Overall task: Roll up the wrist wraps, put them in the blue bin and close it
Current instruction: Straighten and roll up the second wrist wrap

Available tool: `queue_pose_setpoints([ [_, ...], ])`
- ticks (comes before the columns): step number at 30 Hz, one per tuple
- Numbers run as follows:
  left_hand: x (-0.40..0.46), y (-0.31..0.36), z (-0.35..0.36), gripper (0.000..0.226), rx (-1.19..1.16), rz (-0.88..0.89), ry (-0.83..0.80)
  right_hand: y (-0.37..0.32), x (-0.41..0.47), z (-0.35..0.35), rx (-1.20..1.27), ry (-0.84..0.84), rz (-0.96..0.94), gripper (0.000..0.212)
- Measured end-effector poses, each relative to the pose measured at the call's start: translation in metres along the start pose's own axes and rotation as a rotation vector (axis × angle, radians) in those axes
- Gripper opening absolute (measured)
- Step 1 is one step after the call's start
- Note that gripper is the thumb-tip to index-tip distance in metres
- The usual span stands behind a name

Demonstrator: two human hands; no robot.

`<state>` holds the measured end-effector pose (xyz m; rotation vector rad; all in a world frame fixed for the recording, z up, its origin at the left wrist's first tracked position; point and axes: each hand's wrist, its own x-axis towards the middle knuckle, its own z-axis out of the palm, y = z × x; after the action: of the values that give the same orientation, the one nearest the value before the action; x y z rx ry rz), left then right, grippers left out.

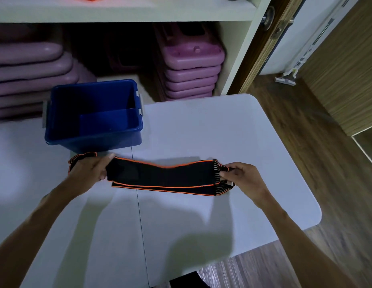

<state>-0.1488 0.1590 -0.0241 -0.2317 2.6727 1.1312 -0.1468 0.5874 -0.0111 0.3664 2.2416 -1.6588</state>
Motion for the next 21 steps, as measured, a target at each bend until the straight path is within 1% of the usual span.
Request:
queue_pose_setpoints([
  [1, 0.004, -0.002, -0.001, 0.046, 0.026, -0.034, 0.05, 0.0, 0.0, 0.001, -0.008, 0.062, 0.009, 0.01],
  [2, 0.008, -0.005, -0.001, 0.05, 0.068, -0.053, 0.093, 0.0, 0.001, 0.002, -0.046, 0.113, 0.018, 0.016],
  [3, 0.01, -0.005, 0.001, 0.05, 0.153, -0.036, 0.108, 0.001, 0.001, 0.004, -0.109, 0.141, 0.036, 0.021],
  [5, 0.014, -0.003, 0.008, 0.033, 0.281, 0.028, 0.081, 0.004, 0.004, 0.009, -0.262, 0.138, 0.075, 0.021],
  [6, 0.014, 0.0, 0.012, 0.028, 0.266, 0.029, 0.069, 0.007, 0.004, 0.012, -0.351, 0.139, 0.084, 0.018],
  [7, 0.015, 0.001, 0.016, 0.027, 0.227, 0.022, 0.068, 0.011, 0.004, 0.014, -0.443, 0.145, 0.088, 0.017],
  [9, 0.019, -0.001, 0.024, 0.037, 0.22, -0.016, 0.062, 0.016, 0.001, 0.018, -0.604, 0.171, 0.112, 0.015],
  [11, 0.022, -0.003, 0.03, 0.048, 0.284, -0.077, 0.018, 0.021, -0.002, 0.022, -0.703, 0.226, 0.135, 0.015],
  [13, 0.024, 0.001, 0.037, 0.051, 0.365, -0.099, -0.001, 0.025, -0.002, 0.024, -0.792, 0.285, 0.112, 0.017],
  [15, 0.024, 0.007, 0.044, 0.045, 0.411, -0.105, -0.003, 0.029, 0.0, 0.025, -0.834, 0.316, 0.089, 0.017],
  [18, 0.024, 0.008, 0.048, 0.03, 0.299, -0.169, 0.0, 0.036, 0.004, 0.025, -0.771, 0.329, 0.113, 0.011],
  [21, 0.019, 0.004, 0.053, 0.045, 0.196, -0.214, -0.038, 0.042, 0.008, 0.026, -0.661, 0.323, 0.144, 0.011],
])
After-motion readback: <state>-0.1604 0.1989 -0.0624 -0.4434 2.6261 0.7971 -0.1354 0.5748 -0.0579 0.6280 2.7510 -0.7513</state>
